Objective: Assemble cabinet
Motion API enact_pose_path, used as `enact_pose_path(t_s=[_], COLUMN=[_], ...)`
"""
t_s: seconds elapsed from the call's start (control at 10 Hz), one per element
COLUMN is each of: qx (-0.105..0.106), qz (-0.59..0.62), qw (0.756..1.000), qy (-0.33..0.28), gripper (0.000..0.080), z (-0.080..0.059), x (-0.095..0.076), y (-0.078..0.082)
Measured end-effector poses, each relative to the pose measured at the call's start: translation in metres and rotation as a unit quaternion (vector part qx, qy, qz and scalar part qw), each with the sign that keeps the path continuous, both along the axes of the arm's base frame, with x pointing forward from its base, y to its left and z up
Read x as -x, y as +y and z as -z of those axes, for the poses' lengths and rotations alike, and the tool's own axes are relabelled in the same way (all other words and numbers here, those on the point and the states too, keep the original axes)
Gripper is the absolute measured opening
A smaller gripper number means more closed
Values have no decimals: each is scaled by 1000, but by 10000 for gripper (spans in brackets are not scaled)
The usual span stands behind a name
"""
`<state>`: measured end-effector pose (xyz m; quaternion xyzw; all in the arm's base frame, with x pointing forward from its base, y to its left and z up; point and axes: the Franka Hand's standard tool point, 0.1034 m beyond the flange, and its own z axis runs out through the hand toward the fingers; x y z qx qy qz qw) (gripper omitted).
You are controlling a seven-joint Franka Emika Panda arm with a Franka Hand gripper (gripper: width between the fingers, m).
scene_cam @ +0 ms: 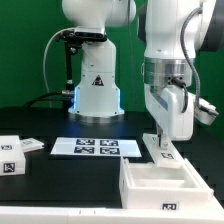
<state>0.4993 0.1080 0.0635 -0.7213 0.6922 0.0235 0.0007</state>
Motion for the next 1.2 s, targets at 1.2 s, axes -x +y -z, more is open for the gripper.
enact_pose_path(t_s=[1.2], qx=[27], qz=[6], qw=[998], qy=[-47], gripper=[64], z=[2], x=[-77], y=[-1])
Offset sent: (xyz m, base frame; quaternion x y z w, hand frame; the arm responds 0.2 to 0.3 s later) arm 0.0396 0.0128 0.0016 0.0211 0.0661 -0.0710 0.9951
